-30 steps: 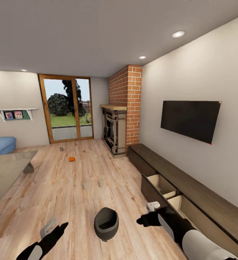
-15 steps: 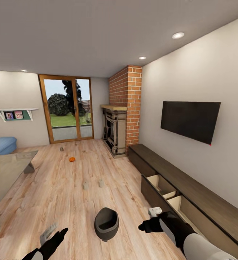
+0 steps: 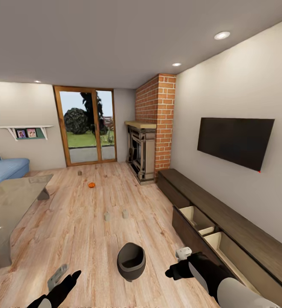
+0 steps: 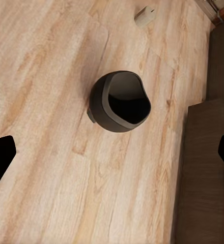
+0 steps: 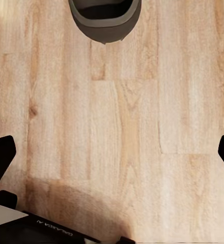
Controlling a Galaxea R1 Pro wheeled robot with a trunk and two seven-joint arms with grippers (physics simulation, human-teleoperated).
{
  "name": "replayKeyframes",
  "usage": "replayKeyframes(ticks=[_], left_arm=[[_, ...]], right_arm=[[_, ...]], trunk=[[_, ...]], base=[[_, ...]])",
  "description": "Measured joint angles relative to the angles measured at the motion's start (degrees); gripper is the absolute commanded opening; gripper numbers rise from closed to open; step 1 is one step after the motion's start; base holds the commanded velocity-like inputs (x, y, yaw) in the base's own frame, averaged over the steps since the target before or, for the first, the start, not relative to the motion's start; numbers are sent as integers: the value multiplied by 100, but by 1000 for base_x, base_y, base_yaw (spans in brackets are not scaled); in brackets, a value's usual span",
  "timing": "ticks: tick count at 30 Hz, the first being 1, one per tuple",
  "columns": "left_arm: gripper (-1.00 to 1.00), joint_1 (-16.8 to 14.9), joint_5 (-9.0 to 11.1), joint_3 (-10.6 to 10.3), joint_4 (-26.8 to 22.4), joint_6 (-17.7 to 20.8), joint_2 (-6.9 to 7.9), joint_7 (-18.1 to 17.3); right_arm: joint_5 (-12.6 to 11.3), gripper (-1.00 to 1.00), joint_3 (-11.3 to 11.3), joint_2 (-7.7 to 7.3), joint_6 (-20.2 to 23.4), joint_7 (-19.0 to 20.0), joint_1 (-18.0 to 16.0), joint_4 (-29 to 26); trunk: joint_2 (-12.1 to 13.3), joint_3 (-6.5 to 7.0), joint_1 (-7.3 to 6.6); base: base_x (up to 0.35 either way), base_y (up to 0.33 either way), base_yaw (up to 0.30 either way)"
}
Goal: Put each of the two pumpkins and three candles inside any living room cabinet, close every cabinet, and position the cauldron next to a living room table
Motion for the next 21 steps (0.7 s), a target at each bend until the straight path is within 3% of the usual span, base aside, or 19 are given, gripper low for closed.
replayKeyframes(ticks=[8,21], left_arm=[[100,-2,0,0,-2,-10,-7,-24],[100,-2,-1,1,-11,-2,-7,-36]], right_arm=[[16,100,12,-2,-2,0,0,51],[126,100,23,-5,-228,9,0,54]], trunk=[[1,-69,0],[0,-82,0]], base=[[0,23,139],[0,271,56]])
